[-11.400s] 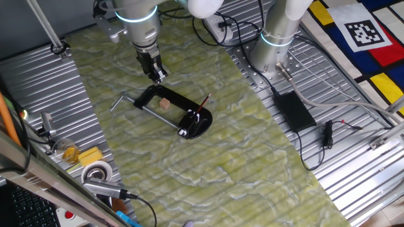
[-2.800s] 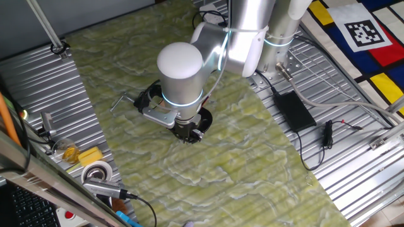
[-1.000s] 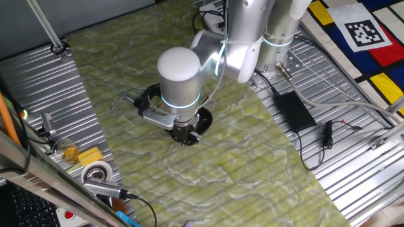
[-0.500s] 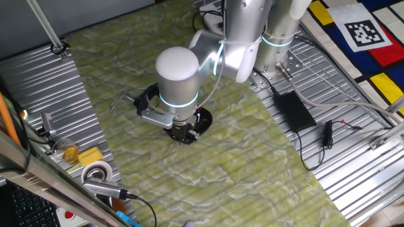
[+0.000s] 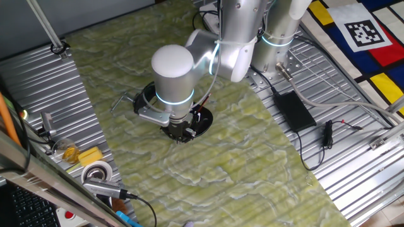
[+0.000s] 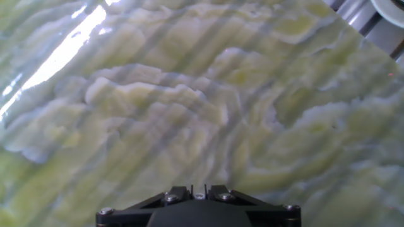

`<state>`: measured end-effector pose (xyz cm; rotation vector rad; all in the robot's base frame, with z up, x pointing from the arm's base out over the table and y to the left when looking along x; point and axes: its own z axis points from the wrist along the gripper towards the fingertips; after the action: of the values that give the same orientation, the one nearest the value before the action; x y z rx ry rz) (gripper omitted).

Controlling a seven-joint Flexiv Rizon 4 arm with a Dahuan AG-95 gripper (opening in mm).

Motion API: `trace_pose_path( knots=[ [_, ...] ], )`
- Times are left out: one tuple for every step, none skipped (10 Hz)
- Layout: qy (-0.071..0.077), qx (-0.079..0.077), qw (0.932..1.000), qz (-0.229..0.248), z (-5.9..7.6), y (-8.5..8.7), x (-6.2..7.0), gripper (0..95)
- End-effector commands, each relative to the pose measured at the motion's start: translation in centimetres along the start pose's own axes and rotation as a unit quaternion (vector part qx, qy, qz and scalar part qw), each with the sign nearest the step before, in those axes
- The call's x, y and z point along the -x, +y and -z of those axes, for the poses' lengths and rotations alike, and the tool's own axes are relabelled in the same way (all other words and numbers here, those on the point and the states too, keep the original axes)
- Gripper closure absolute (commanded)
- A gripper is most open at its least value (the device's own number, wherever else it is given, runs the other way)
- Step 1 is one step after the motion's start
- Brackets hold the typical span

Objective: Sharpen the pencil with a pencil sharpener

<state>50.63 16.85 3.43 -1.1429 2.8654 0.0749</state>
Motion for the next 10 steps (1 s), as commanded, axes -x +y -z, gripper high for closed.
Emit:
trace_pose_path(
  knots=[
    [0.001,0.001,1.0000,0.007,0.5,-0.4,-0.2,95.0],
    [0.002,0.001,1.0000,0.009,0.5,-0.6,-0.3,95.0],
    [0.002,0.001,0.9999,0.010,0.5,-0.7,-0.3,95.0],
    [0.006,0.000,0.9999,0.015,0.7,-1.0,-0.5,95.0],
    [0.007,0.001,0.9998,0.017,0.9,-1.2,-0.6,95.0],
    [0.012,0.010,0.9997,0.020,1.4,-1.7,-0.7,95.0],
    [0.014,0.013,0.9996,0.022,1.9,-2.0,-0.6,95.0],
    [0.015,0.014,0.9996,0.020,2.1,-2.2,-0.4,95.0],
    [0.024,0.020,0.9994,0.013,2.7,-2.4,0.0,95.0],
    [0.029,0.024,0.9992,0.012,2.9,-2.5,0.1,95.0]
  ],
)
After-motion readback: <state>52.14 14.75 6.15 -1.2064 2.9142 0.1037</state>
